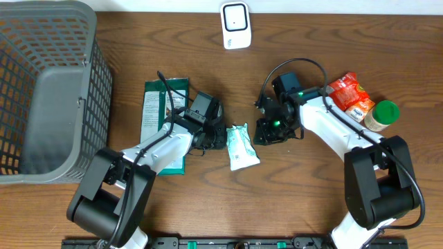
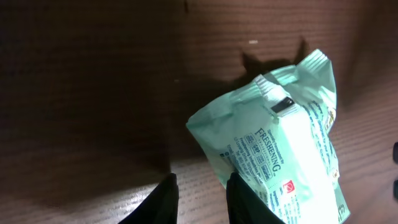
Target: Scan the item barcode
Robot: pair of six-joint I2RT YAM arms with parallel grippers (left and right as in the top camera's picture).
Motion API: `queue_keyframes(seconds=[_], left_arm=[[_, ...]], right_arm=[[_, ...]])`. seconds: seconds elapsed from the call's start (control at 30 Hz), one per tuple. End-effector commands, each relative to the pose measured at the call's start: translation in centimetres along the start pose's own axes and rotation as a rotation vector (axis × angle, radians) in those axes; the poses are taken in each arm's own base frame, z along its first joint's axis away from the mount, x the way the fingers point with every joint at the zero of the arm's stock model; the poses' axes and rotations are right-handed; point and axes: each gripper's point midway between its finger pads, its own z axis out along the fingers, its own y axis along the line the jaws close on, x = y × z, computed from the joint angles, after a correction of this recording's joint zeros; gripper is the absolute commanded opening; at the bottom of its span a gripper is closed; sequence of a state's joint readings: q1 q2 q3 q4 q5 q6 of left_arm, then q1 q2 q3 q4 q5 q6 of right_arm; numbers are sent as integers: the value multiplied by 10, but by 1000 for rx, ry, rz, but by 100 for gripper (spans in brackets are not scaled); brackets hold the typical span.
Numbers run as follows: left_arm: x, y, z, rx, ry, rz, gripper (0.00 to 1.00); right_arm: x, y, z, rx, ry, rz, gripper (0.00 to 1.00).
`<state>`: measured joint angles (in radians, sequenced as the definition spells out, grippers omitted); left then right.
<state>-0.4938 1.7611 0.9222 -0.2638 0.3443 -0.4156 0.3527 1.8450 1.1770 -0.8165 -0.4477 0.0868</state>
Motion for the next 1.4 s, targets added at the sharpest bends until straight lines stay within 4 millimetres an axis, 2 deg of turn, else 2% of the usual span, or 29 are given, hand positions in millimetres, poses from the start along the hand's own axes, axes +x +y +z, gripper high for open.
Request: queue_keyframes(seconds=[0.0, 0.1, 0.17, 0.27, 0.43, 0.6, 0.83, 1.17, 1.27, 1.37], left_arm=[[0, 8, 1, -28, 0, -6, 31], [0, 14, -6, -45, 14, -34, 34], [-4, 14, -19, -24, 16, -47, 36], [-12, -11, -40, 156, 19, 4, 40], [-11, -29, -48, 345, 63, 25, 41], [-5, -29, -35, 366, 103, 26, 41], [2, -12, 2, 346, 159, -9, 42], [0, 4, 12, 258, 143, -14, 41], [0, 6, 12, 249, 141, -15, 31], [0, 8, 13, 236, 139, -15, 31]], right_arm=[[-6, 1, -1, -11, -23, -6, 31], [-11, 4, -5, -70, -42, -10, 47], [-12, 4, -9, -106, -47, -2, 54], [-12, 8, -13, -163, -52, -43, 63], [-12, 19, -16, -236, -62, -113, 71], [-13, 18, -16, -236, -69, -117, 71], [-14, 19, -15, -304, -65, -99, 70], [-2, 17, 21, -431, 36, -52, 60], [1, 15, 29, -441, 54, -41, 59], [0, 20, 32, -480, 54, -44, 58]])
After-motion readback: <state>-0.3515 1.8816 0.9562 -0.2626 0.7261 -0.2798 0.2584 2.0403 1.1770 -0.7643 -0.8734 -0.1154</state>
